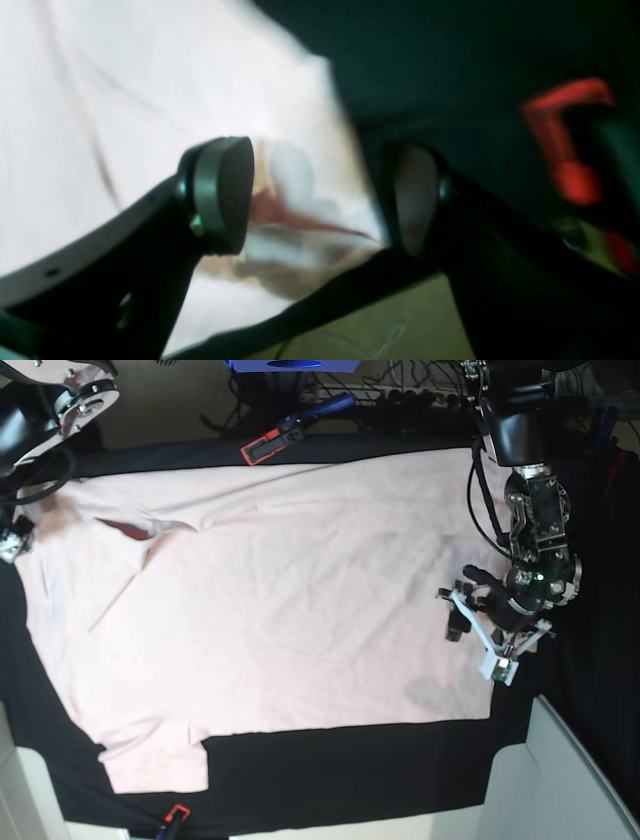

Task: Fold the T-shirt properly
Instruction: 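Position both grippers at the shirt's side edges near the sleeves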

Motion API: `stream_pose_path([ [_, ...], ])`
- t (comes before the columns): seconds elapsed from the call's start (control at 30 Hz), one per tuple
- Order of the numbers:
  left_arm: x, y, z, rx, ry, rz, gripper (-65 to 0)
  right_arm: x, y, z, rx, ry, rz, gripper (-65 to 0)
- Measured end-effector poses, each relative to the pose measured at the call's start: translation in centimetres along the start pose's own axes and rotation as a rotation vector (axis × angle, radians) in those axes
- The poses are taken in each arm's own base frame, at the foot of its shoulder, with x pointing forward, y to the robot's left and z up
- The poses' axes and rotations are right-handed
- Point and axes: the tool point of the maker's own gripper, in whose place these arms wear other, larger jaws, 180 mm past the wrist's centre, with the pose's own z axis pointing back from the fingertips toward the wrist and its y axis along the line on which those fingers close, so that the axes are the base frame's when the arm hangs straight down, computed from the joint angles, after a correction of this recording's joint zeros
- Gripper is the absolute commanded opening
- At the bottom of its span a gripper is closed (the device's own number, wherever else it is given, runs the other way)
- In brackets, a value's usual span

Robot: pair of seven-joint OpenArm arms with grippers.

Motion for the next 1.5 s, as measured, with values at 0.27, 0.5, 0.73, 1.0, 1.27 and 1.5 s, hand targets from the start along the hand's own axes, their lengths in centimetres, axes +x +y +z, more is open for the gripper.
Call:
stream_pose_path([
  [0.27,-1.1,-0.3,0.5,0.001,0.017,-0.011,-26.2,-4.5,-4.0,0.9,-0.041,0.109,-0.193,-22.9],
  [0.5,-1.0,-0.5,0.4,-0.004,0.016,-0.013,-26.2,-4.8,-1.8,0.2,0.009,0.103,-0.200,-22.9],
  [0.73,-1.0,-0.4,0.5,-0.002,0.015,-0.008,-26.2,-5.0,-1.3,0.1,0.050,0.110,-0.132,-23.6],
  [1.0,-1.6,-0.4,0.5,-0.001,0.027,-0.010,-26.2,-5.3,-1.5,-0.8,0.076,0.113,-0.156,-60.8],
  [1.27,-2.2,-0.6,0.6,-0.004,0.039,-0.009,-26.2,-5.5,-1.3,-0.9,0.083,0.116,-0.160,-64.6],
  [1.5,-2.3,-0.6,0.6,-0.005,0.041,-0.009,-26.2,-6.4,-3.5,0.0,0.032,0.079,-0.322,-64.6],
])
